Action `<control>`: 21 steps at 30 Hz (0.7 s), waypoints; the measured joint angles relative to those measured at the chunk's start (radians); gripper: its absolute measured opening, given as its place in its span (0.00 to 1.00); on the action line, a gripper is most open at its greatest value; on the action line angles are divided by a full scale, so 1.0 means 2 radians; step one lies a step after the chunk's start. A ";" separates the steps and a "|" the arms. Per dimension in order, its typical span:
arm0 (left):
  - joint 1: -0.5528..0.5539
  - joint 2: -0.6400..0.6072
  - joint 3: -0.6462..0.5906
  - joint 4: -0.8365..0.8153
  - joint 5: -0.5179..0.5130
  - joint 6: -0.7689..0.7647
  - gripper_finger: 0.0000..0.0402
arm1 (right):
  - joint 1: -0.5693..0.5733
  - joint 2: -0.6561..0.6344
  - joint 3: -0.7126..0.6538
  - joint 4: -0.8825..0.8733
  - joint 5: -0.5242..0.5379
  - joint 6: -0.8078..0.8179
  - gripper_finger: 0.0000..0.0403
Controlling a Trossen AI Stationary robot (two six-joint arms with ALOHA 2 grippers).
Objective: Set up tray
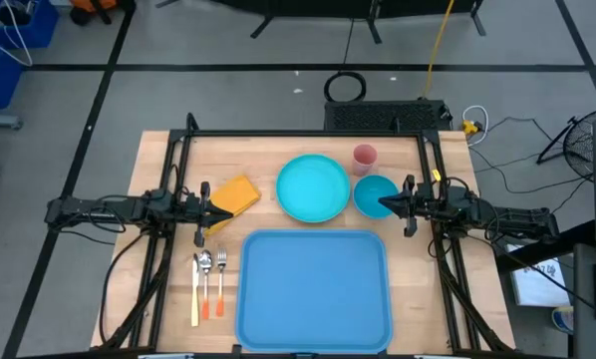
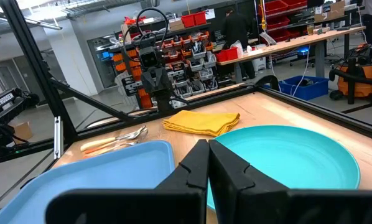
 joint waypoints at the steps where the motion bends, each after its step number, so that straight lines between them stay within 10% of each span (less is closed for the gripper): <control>1: 0.000 0.000 0.000 0.000 0.000 0.000 0.05 | 0.000 0.000 0.000 0.000 0.000 0.000 0.00; 21: 0.000 0.000 0.000 0.078 -0.004 -0.119 0.05 | 0.000 0.000 0.000 0.000 0.000 0.004 0.00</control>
